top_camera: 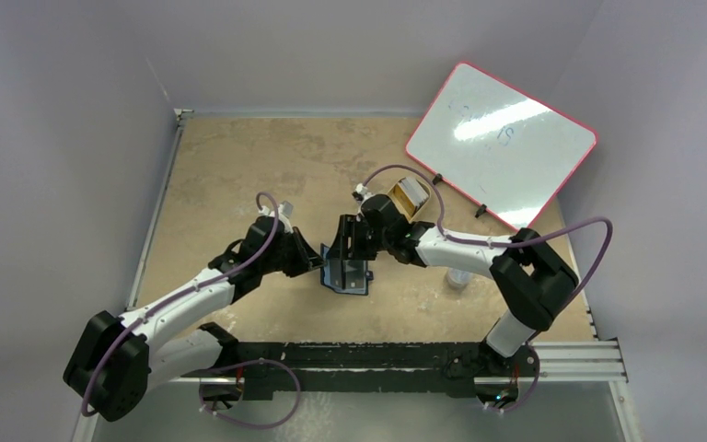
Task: Put the credit cards into the card holder
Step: Turn over the card slot in the card holder, then pick up the credit card from the storage box.
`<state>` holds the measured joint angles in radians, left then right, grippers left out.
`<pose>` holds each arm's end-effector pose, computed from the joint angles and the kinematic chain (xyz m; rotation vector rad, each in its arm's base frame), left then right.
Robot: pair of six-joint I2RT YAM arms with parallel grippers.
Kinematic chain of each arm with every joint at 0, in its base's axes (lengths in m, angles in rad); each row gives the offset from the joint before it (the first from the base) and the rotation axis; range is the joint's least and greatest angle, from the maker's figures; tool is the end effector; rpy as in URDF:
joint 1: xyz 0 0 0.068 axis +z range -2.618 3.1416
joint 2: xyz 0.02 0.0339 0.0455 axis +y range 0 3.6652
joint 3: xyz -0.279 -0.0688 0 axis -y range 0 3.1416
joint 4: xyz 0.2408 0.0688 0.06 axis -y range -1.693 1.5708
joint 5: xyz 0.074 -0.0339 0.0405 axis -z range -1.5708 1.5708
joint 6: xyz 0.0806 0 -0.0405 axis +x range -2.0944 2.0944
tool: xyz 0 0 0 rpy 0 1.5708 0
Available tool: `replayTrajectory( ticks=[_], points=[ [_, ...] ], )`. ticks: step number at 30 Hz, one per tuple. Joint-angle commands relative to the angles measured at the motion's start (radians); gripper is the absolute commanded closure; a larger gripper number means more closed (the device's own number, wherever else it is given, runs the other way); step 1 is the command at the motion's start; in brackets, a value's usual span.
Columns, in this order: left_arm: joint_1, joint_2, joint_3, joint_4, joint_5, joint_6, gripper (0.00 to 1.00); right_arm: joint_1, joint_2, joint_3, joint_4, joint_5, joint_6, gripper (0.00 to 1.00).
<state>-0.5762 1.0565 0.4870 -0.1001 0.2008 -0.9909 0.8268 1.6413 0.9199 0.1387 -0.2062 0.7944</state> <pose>0.1907 -0.1431 0.1821 -0.3871 2.4192 -1.0102 0.2505 0.2965 0.1937 -0.1707 2.3705 1.0954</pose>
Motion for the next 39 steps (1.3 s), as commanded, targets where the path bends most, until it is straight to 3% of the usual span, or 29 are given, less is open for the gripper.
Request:
replayTrajectory(
  ticks=[1,14,28,32,39],
  points=[
    [0.005,-0.002,0.015,0.045,0.007,0.023,1.00,0.009,0.005,0.033,-0.019,0.031,0.002,0.43],
    [0.004,0.015,0.017,0.024,-0.004,0.029,1.00,0.008,-0.013,0.076,-0.170,0.155,-0.053,0.44],
    [0.005,0.023,-0.024,0.022,-0.033,0.035,1.00,0.009,-0.173,-0.041,-0.309,0.215,-0.056,0.44],
    [0.004,0.032,-0.034,0.025,-0.032,0.040,1.00,0.004,-0.207,-0.016,-0.369,0.301,-0.126,0.44],
    [0.004,0.032,-0.053,0.010,-0.055,0.052,0.86,-0.059,-0.209,0.101,-0.493,0.425,-0.307,0.43]
  ],
)
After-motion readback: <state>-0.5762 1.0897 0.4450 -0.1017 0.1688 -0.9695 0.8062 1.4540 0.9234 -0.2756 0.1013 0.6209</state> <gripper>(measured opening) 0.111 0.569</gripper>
